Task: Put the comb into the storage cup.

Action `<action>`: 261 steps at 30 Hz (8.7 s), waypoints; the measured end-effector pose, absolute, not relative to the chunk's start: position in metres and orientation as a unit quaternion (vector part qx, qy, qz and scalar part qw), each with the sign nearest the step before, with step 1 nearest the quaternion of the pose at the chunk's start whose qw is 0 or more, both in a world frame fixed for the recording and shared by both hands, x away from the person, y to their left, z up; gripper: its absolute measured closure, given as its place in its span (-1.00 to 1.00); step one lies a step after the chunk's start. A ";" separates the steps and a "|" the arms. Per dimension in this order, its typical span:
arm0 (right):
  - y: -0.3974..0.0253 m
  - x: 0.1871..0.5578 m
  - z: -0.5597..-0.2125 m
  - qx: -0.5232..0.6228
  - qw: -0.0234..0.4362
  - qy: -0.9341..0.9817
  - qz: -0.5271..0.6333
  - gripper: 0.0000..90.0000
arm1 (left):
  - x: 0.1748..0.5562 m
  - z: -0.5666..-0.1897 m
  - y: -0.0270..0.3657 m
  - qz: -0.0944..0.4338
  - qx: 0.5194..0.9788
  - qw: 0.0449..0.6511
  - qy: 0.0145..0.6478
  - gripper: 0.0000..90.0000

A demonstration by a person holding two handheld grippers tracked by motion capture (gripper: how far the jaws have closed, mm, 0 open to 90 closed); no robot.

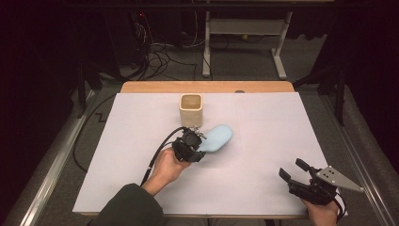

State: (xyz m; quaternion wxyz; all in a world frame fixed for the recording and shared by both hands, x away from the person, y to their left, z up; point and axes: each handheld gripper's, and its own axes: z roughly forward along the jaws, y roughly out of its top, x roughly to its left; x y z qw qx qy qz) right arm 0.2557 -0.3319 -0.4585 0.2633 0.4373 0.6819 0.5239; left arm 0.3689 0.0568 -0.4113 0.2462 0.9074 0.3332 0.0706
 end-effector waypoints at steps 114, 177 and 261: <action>-0.137 0.326 -0.449 0.388 0.039 0.720 0.574 -0.77 | 0.294 -0.410 0.088 0.121 0.881 0.345 0.299 0.54; -0.130 0.341 -0.402 0.351 -0.059 0.739 0.572 0.25 | 0.299 -0.409 0.086 0.114 0.880 0.353 0.297 0.42; -0.155 0.382 -0.348 0.361 0.019 0.780 0.510 0.23 | 0.273 -0.447 0.222 0.211 0.755 0.458 0.419 -0.25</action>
